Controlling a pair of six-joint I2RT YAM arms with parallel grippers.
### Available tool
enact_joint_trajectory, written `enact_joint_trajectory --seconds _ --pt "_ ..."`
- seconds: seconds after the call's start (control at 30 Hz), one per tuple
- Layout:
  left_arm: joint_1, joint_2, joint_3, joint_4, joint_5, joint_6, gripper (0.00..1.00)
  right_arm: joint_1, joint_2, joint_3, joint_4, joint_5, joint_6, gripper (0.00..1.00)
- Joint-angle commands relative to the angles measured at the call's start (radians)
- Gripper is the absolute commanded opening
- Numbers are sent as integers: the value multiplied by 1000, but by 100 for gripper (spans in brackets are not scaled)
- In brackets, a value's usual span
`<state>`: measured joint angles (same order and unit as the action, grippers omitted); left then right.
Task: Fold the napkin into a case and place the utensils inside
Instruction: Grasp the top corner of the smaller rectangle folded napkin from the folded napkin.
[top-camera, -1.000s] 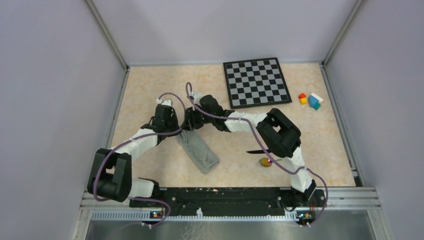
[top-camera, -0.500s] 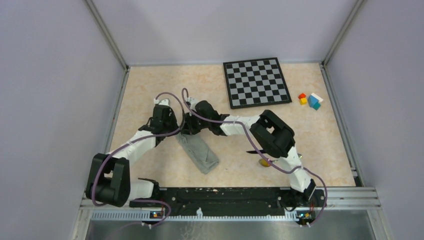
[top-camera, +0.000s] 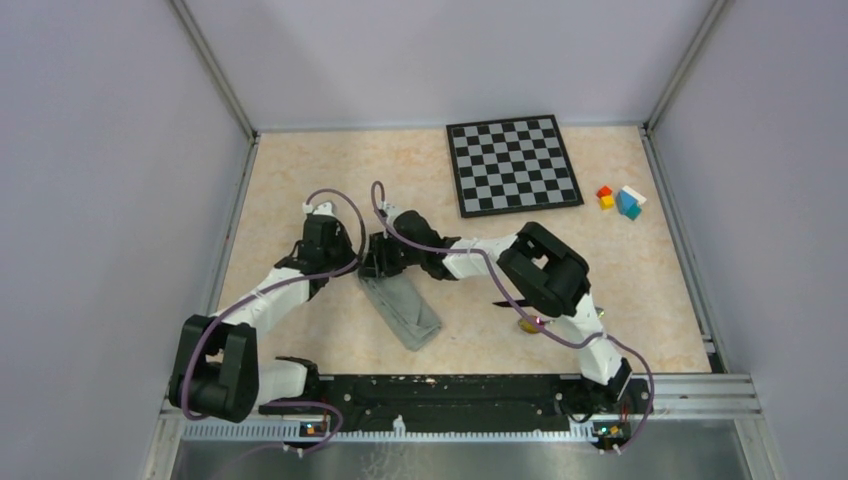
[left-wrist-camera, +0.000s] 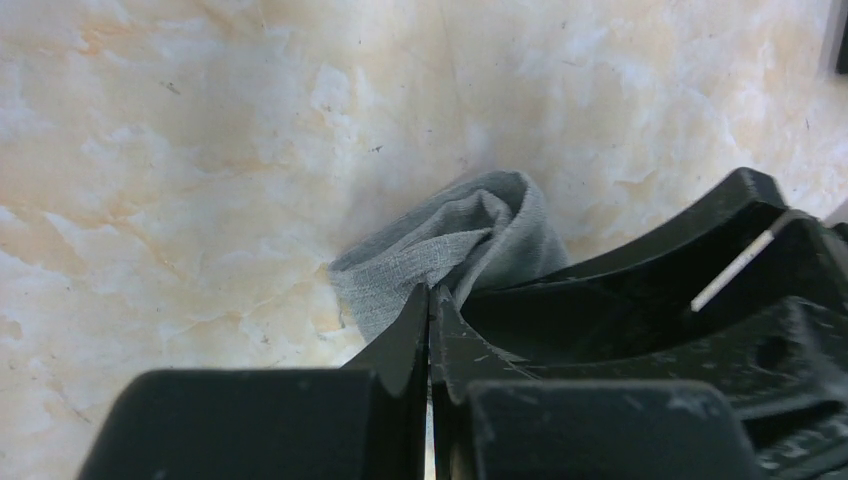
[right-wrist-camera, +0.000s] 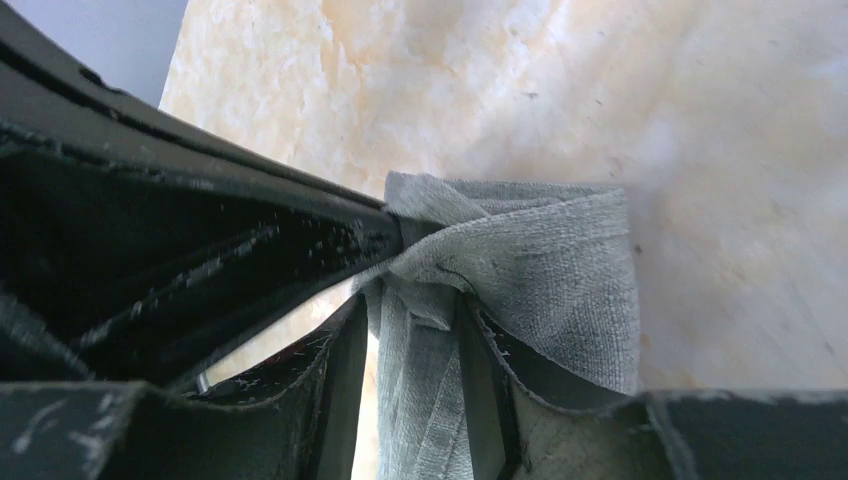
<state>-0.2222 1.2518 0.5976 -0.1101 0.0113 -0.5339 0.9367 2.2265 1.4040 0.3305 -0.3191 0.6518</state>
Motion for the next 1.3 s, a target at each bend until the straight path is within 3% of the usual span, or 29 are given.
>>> enact_joint_trajectory --seconds 0.0,0.17,0.37,0.6,1.03,1.17,1.27 --pt "7 -18 -2 30 11 2 0 -42 -131 -67 31 -65 7 39" --pt "12 -25 -7 28 19 6 0 -68 -165 -86 9 -66 -35 39" --pt "12 -30 -5 34 33 6 0 -84 -107 -25 -11 -61 -39 28" --pt "12 -30 9 28 38 11 0 -73 -57 18 -17 -53 -69 45" --pt "12 -20 5 48 58 -1 0 -30 15 83 -30 -4 -93 45" --pt "12 -21 2 48 56 -4 0 -26 26 100 -51 31 -98 31" --pt "13 -25 -4 47 49 -5 0 -24 19 105 -67 47 -108 12"
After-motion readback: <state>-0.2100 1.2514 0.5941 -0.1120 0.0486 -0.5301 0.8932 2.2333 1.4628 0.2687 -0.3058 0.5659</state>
